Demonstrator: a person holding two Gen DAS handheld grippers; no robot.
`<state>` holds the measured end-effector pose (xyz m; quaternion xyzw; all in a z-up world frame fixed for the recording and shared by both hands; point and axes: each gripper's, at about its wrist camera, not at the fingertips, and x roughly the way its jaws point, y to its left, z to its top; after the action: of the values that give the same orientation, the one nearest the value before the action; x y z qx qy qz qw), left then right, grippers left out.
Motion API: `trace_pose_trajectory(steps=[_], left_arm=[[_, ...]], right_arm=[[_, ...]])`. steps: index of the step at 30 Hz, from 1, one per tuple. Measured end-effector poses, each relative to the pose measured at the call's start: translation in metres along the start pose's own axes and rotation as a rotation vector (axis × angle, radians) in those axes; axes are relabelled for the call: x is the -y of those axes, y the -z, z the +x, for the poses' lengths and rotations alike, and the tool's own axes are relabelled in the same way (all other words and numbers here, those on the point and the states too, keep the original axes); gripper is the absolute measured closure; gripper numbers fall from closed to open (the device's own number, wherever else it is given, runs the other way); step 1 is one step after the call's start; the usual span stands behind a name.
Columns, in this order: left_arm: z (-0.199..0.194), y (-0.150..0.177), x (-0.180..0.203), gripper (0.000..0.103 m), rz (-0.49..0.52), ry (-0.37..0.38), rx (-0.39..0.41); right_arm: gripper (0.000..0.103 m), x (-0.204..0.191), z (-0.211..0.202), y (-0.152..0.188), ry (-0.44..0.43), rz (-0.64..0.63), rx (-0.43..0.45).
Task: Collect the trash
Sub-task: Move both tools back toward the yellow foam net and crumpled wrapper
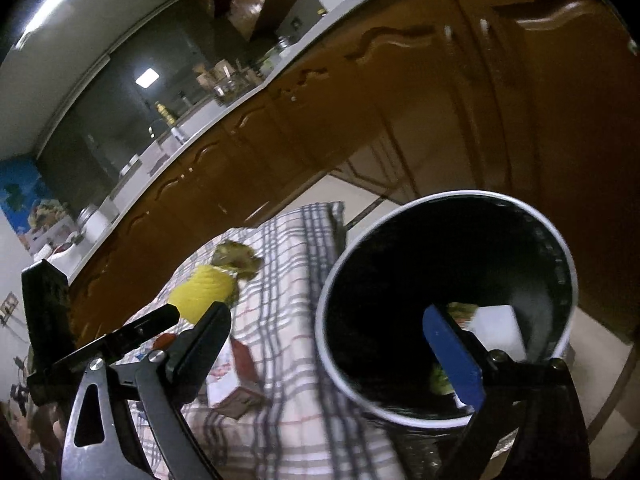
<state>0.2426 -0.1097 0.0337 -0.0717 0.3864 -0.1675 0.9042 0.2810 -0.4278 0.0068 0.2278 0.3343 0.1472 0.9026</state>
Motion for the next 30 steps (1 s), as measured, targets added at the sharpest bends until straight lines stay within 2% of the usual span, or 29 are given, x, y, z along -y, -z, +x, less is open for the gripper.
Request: trace_pose_trajectory(steps=[16,24,30], left_arm=[[-0.023,-0.003,-0.065,0.044,-0.070,-0.054,0.009],[-0.016,-0.010,-0.081,0.043,-0.047,-0.083,-0.020],[-0.002,-0.022,-0.091,0.036,-0.004,-0.138,-0.036]], right_arm=[[0.005,-0.068,0.041,-0.004,-0.073,-0.092,-0.043],[0.005,-0.091,0.074,-0.011,-0.111,-0.122,-0.095],[0.005,-0.103,0.104,-0.026,-0.127,-0.132,-0.136]])
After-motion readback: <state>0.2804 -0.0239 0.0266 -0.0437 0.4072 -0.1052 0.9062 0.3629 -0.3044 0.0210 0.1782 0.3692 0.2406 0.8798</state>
